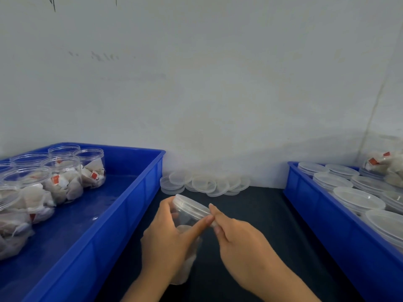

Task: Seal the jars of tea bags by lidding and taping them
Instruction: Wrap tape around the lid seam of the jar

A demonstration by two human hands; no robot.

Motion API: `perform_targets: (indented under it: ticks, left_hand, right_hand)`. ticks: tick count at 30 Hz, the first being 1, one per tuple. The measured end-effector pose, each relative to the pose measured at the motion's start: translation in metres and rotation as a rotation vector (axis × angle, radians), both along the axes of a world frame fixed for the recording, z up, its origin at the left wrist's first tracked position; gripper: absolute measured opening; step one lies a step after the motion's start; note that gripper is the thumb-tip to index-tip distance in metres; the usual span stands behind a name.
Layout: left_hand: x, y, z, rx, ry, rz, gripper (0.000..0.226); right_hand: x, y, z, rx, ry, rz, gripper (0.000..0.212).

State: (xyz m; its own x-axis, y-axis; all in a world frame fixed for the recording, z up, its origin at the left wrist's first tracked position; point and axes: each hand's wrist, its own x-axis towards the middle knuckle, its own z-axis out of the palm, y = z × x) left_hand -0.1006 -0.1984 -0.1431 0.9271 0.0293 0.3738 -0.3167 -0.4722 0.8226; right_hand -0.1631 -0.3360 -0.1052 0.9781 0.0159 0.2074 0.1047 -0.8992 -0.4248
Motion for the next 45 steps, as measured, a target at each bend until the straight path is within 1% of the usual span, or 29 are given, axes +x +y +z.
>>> perform_targets:
  ticks: [1, 4, 6, 8, 10, 12, 15, 19, 21, 23, 27, 31, 34, 41, 45]
  left_hand:
    - [0.001, 0.002, 0.000, -0.029, 0.005, -0.011, 0.088]
    - [0.004, 0.006, -0.002, -0.165, 0.033, -0.039, 0.071]
    - [0.007, 0.008, -0.003, -0.225, 0.039, -0.066, 0.068]
    - [0.009, 0.011, -0.004, -0.258, 0.037, -0.093, 0.074]
    - [0.011, 0.014, -0.005, -0.283, 0.036, -0.104, 0.072]
    - [0.011, 0.016, -0.005, -0.311, 0.021, -0.117, 0.066]
    - [0.009, 0.015, -0.004, -0.366, 0.033, -0.149, 0.067]
    - [0.006, 0.009, 0.000, -0.448, 0.090, -0.210, 0.067]
    - [0.005, 0.008, 0.002, -0.477, 0.112, -0.234, 0.065]
    - [0.006, 0.008, 0.004, -0.497, 0.145, -0.270, 0.067]
    - [0.007, 0.009, 0.005, -0.485, 0.201, -0.340, 0.068]
    - [0.007, 0.013, 0.004, -0.475, 0.240, -0.407, 0.065]
    - [0.008, 0.013, 0.003, -0.501, 0.261, -0.433, 0.066]
    - [0.009, 0.013, 0.000, -0.500, 0.271, -0.489, 0.067]
    - [0.009, 0.014, -0.003, -0.530, 0.280, -0.519, 0.068]
  right_hand:
    - [0.000, -0.001, 0.002, 0.053, 0.022, 0.016, 0.050]
    - [0.002, -0.001, 0.004, 0.303, 0.098, 0.017, 0.051]
    - [0.004, -0.002, 0.002, 0.376, 0.149, 0.032, 0.054]
    - [0.005, -0.006, 0.000, 0.344, 0.204, 0.081, 0.052]
    - [0.006, -0.015, 0.004, 0.300, 0.223, 0.137, 0.042]
    - [0.006, -0.026, 0.011, 0.278, 0.208, 0.169, 0.037]
    - [0.004, -0.035, 0.016, 0.225, 0.169, 0.179, 0.032]
    - [0.004, -0.038, 0.015, -0.008, 0.033, 0.159, 0.034]
    - [0.005, -0.038, 0.014, -0.080, 0.002, 0.141, 0.037]
    - [0.008, -0.038, 0.012, -0.110, -0.015, 0.140, 0.040]
    - [0.012, -0.041, 0.008, -0.110, -0.044, 0.143, 0.042]
    - [0.014, -0.043, 0.005, -0.061, -0.055, 0.146, 0.040]
    - [0.016, -0.044, 0.003, -0.040, -0.062, 0.154, 0.040]
    - [0.018, -0.041, 0.003, 0.035, -0.051, 0.158, 0.041]
    - [0.020, -0.039, -0.001, 0.060, -0.091, 0.134, 0.039]
